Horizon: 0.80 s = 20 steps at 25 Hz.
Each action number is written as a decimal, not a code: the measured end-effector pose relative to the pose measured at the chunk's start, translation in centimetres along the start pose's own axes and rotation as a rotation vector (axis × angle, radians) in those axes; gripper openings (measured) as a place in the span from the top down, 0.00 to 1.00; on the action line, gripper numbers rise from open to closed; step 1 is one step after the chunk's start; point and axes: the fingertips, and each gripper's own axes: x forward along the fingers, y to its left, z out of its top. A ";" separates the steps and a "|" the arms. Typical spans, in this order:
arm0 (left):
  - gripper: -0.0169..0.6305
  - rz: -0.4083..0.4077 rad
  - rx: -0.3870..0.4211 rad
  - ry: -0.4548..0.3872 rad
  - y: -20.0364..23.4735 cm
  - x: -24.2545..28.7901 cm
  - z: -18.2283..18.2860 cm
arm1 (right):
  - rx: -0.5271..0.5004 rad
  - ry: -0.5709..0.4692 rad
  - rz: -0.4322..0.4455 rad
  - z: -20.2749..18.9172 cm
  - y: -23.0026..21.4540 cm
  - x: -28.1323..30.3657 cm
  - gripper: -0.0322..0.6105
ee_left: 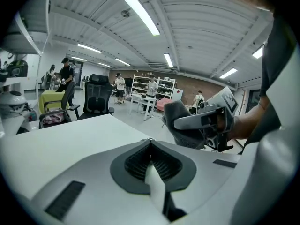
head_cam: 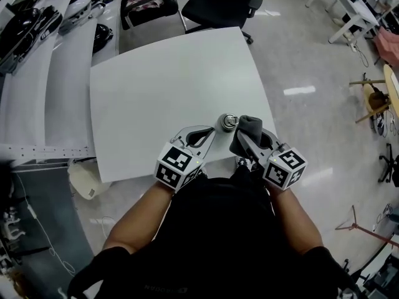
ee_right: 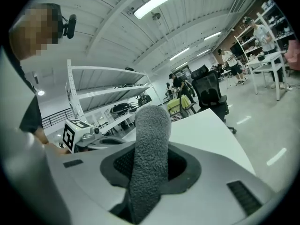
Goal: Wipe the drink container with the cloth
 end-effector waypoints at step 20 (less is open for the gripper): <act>0.95 0.164 -0.024 -0.046 -6.3 0.6 1.4 | -0.066 0.034 0.162 0.4 0.1 -5.6 0.78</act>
